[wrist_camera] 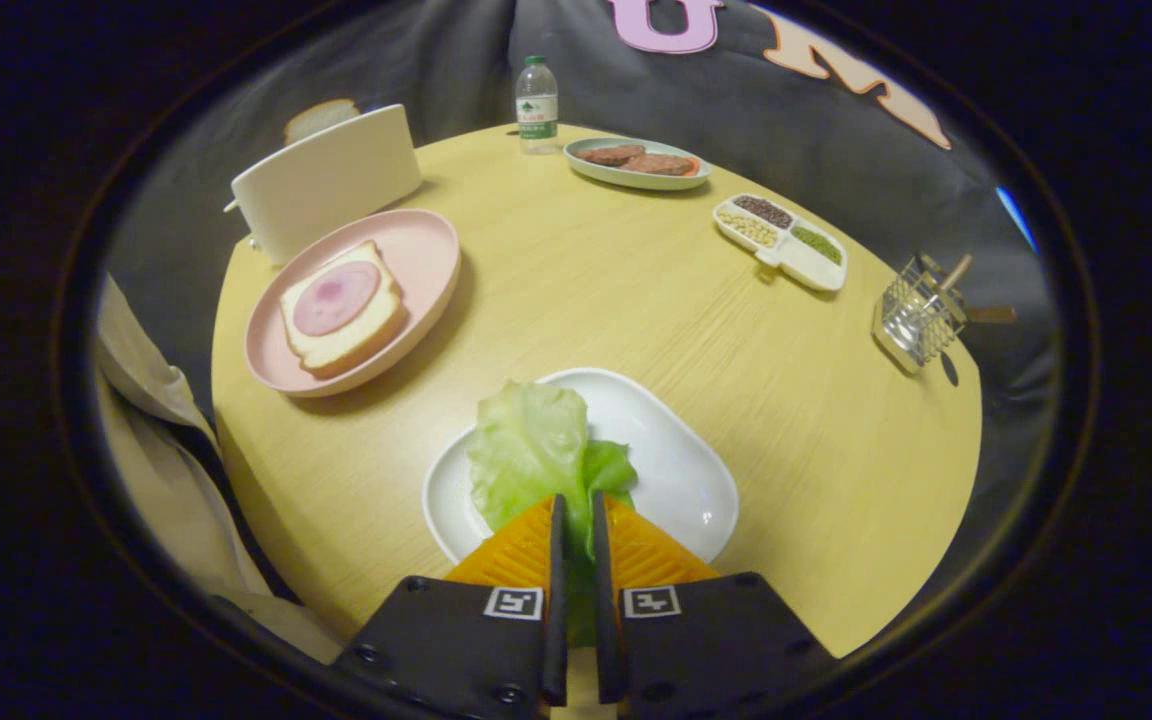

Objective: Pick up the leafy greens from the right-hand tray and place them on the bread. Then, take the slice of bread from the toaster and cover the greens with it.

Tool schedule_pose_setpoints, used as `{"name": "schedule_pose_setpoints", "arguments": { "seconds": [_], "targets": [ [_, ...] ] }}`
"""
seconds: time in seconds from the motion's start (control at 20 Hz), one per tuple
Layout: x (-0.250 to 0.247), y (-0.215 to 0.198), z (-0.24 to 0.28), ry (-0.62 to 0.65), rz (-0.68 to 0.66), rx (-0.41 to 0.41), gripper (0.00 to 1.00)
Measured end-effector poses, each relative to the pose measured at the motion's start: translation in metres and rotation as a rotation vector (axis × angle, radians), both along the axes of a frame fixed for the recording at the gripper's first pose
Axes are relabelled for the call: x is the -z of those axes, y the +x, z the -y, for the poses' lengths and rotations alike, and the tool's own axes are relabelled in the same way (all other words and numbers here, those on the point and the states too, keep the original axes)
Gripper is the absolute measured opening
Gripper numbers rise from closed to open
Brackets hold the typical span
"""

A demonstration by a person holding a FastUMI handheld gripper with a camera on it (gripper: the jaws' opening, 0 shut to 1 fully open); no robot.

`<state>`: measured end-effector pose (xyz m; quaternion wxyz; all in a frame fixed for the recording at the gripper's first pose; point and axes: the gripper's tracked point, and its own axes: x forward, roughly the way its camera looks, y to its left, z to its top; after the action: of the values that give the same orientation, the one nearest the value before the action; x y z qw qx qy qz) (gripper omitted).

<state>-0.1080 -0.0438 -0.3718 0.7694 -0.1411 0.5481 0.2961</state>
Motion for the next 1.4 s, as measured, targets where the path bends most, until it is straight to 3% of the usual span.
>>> {"name": "schedule_pose_setpoints", "arguments": {
  "seconds": [0.1, 0.15, 0.4, 0.7, 1.4],
  "targets": [
    [-0.003, 0.009, 0.003, -0.019, 0.049, 0.004, 0.15],
    [-0.004, 0.004, 0.003, -0.018, 0.04, 0.007, 0.04],
    [-0.027, 0.016, -0.002, -0.002, 0.086, 0.021, 0.03],
    [-0.06, 0.024, -0.028, 0.016, 0.136, -0.019, 0.03],
    [-0.092, 0.028, -0.159, 0.133, 0.166, -0.148, 0.03]
  ]
}}
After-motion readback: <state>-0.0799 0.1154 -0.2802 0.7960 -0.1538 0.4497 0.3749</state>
